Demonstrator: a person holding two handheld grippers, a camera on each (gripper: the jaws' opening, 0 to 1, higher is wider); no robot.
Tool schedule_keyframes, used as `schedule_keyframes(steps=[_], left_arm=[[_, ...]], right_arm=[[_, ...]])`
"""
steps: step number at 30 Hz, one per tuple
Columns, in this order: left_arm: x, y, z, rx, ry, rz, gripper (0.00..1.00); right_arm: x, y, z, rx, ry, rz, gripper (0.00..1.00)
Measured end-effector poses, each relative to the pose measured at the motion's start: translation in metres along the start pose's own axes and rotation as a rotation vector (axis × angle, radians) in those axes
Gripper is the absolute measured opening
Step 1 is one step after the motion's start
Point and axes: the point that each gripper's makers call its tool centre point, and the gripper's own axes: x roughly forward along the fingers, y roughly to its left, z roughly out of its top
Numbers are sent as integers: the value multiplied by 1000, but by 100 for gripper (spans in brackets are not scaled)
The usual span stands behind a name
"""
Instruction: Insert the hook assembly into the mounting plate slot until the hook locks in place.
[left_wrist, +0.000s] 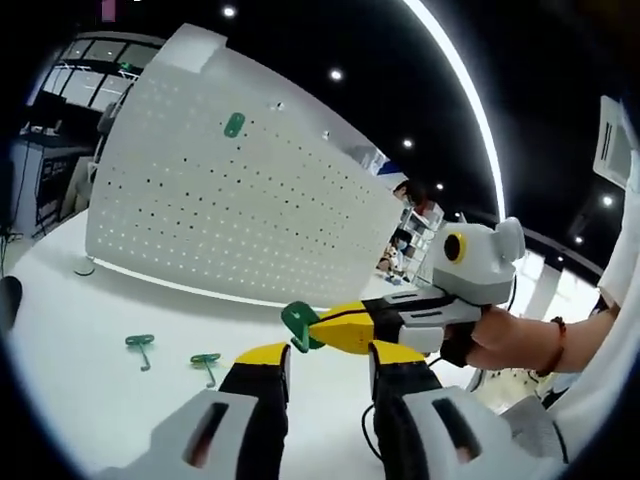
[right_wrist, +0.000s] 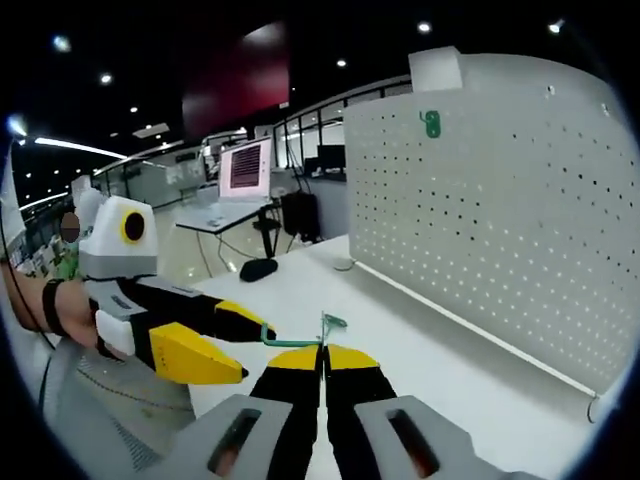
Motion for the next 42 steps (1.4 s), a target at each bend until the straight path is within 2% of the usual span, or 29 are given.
schedule_keyframes(steps=[5,7,11,18,21,29,32,34,35,37,39,42], left_arm=[[0,1,6,-42,-24,-6,27],[0,2,8,-56,-33,-3,21],[-2,5,17,-126,-77,0,14],[-4,8,24,-194,-111,-3,5],[-4,7,27,-263,-134,-21,5],[-4,7,33,-298,-166,-23,4],[-4,7,35,-352,-177,-37,4],[-4,6,37,-354,-186,-43,4],[-3,5,39,-375,-189,-50,4],[-3,4,41,-406,-192,-65,4],[-2,2,43,-440,-191,-78,4],[-2,1,45,-449,-195,-90,4]], right_arm=[[0,10,8,-2,-33,28,0],[-1,11,12,-17,-52,17,0],[-4,14,18,-6,-83,24,0],[-7,17,27,-22,-130,10,0],[-8,19,31,-28,-148,6,0],[-8,22,37,-20,-194,-9,0],[-9,23,40,-45,-218,-17,0],[-11,22,43,-66,-239,-35,0],[-12,21,46,-106,-259,-49,0],[-14,22,47,-110,-275,-58,0],[-16,20,52,-186,-288,-89,0],[-17,20,53,-165,-290,-78,0]])
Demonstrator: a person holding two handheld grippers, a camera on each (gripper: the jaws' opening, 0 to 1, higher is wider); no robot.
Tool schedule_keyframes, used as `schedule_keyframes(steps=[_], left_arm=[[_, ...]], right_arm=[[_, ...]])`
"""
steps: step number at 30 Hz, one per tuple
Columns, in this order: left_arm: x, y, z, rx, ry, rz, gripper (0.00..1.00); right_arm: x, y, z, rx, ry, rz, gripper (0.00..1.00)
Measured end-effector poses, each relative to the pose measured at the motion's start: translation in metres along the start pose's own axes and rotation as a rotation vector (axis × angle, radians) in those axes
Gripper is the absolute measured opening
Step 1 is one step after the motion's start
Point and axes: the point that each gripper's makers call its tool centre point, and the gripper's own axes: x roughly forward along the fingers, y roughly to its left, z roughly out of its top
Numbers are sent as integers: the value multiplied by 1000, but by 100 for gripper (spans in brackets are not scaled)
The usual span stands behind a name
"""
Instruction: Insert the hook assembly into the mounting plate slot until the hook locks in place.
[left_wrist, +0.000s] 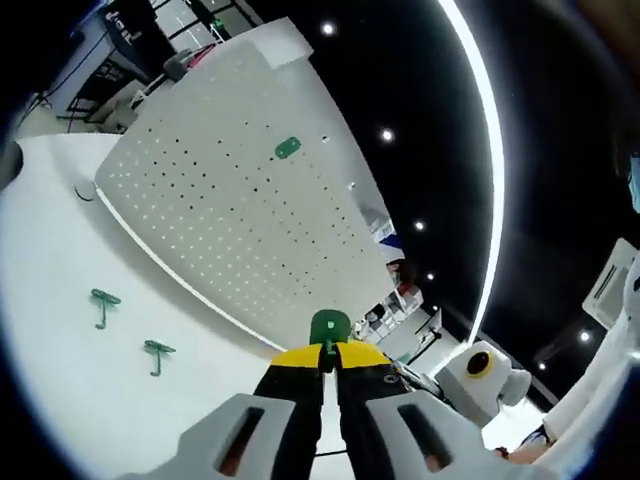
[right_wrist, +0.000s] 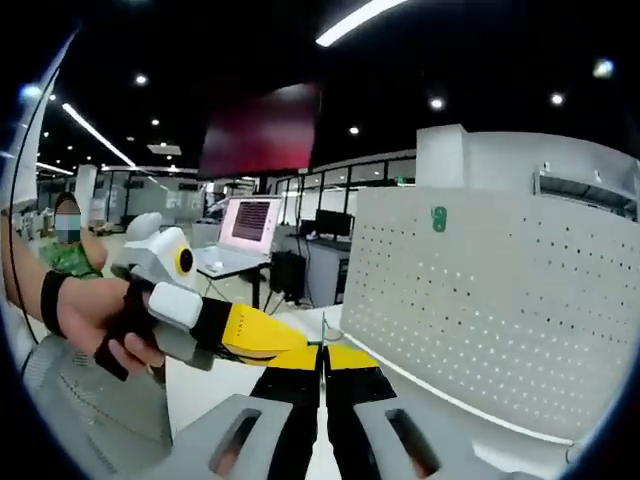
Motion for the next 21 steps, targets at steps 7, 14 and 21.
schedule_keyframes(steps=[7,14,21], left_arm=[[0,0,-3,59,19,9,3],[0,-1,-4,70,44,5,2],[4,-6,4,106,25,-2,2]], right_arm=[[0,0,-3,-7,17,15,0],[-1,0,-3,-40,21,34,0],[-5,-8,2,-43,18,2,7]])
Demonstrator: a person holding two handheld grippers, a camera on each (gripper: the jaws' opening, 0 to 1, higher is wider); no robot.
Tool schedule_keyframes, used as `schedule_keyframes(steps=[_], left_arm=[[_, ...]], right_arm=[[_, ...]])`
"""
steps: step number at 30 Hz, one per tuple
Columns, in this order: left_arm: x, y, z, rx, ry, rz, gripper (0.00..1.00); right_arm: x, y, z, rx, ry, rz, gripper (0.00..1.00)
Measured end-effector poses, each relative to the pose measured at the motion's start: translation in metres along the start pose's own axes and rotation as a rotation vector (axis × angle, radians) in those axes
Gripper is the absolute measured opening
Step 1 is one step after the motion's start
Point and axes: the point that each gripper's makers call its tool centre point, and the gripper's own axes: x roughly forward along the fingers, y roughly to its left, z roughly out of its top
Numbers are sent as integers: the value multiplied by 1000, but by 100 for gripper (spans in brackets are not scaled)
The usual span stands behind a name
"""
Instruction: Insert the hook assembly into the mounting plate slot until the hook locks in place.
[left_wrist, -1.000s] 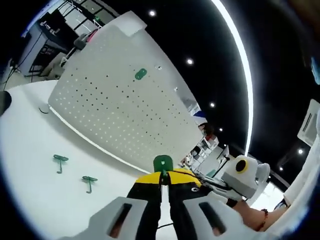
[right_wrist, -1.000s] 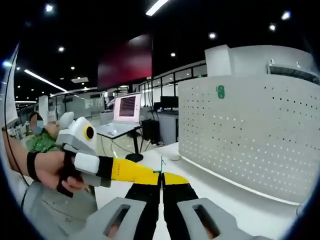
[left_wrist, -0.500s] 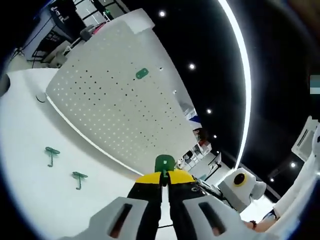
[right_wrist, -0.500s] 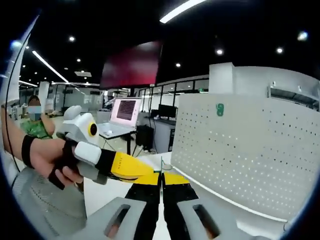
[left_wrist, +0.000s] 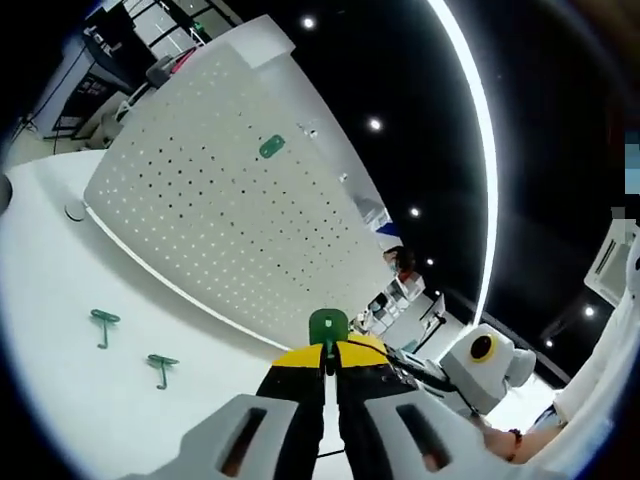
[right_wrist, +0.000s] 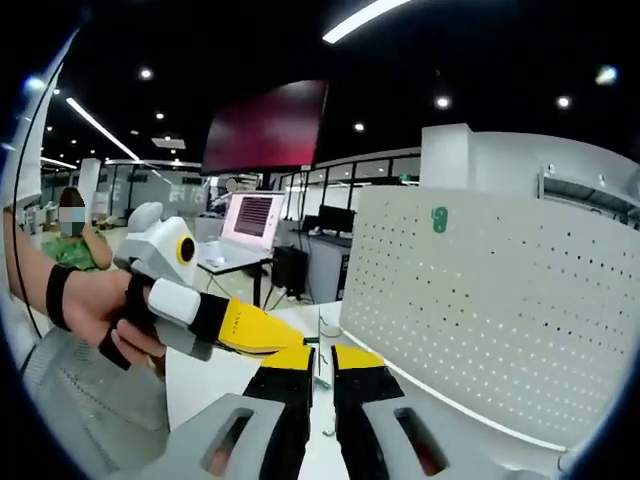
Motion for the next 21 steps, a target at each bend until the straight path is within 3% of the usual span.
schedule_keyframes(steps=[17,21], left_arm=[[16,1,10,104,27,35,2],[21,-1,14,141,31,38,2]], right_arm=[[-19,-20,-9,62,28,-62,8],[-25,-25,-15,124,39,-85,11]])
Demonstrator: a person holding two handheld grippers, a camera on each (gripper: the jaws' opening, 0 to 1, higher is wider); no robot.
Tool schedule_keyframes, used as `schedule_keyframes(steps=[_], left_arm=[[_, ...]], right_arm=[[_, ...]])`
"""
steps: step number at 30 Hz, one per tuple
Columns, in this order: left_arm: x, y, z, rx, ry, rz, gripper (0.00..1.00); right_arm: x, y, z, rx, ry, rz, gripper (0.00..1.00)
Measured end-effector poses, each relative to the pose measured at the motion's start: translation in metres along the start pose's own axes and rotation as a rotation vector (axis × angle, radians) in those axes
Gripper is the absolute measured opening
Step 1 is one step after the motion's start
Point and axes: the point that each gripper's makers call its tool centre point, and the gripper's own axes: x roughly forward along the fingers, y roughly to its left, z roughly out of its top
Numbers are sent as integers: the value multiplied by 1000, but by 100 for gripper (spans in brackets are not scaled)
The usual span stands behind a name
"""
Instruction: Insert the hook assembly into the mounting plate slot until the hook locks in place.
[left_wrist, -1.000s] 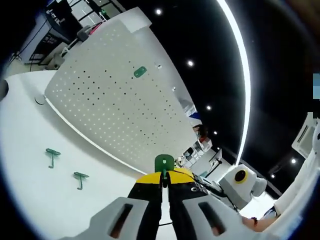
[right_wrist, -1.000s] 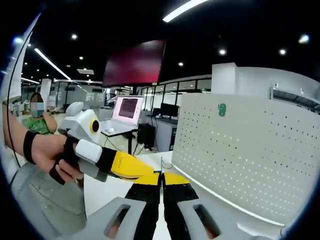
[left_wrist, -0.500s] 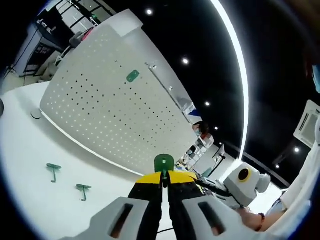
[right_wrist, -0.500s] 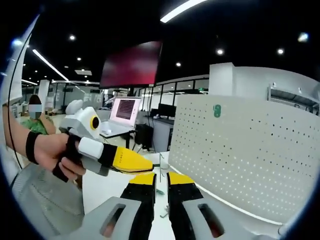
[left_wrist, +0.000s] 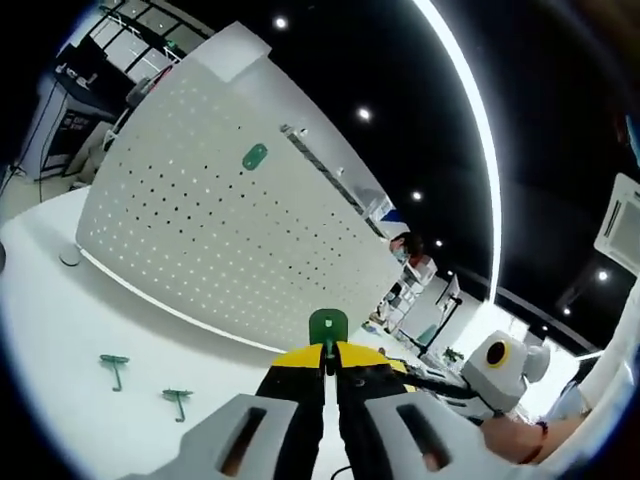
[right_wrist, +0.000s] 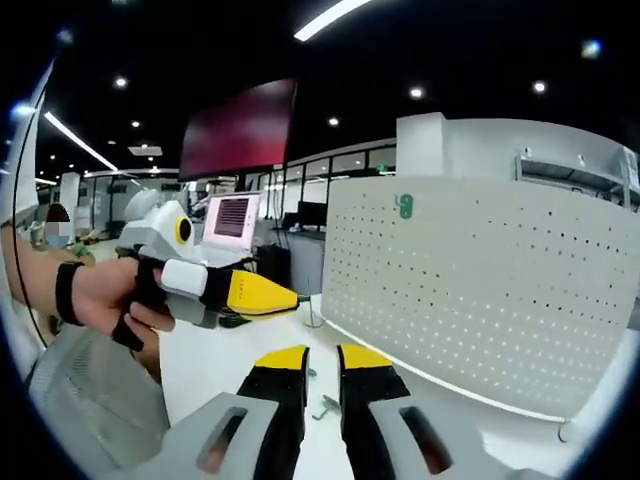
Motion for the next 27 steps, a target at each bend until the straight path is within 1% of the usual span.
schedule_keyframes(steps=[2,6,7,8,9,11,13,15,19,22,25,27], left_arm=[[2,0,3,9,-2,4,2],[4,1,8,47,2,12,2],[4,1,11,59,-3,18,2],[4,3,14,94,-5,26,2],[5,4,15,106,-2,35,2],[5,5,20,128,-13,50,2],[6,5,23,155,-15,53,2],[8,4,25,197,-7,47,2],[14,3,32,235,-4,72,2],[18,4,38,267,-1,89,3],[24,5,43,290,7,104,3],[27,6,47,313,7,119,3]], right_arm=[[-2,-3,-3,8,6,-15,12],[-6,-4,-10,8,46,-24,17],[-7,-6,-13,10,61,-32,18],[-8,-7,-14,11,66,-38,19],[-9,-8,-15,19,67,-40,22],[-13,-10,-14,27,54,-50,24],[-15,-11,-14,43,52,-52,27],[-17,-10,-16,51,56,-50,27],[-20,-8,-18,54,59,-52,32],[-22,-7,-18,71,52,-52,36],[-24,-9,-22,86,55,-68,42],[-26,-15,-27,96,62,-97,47]])
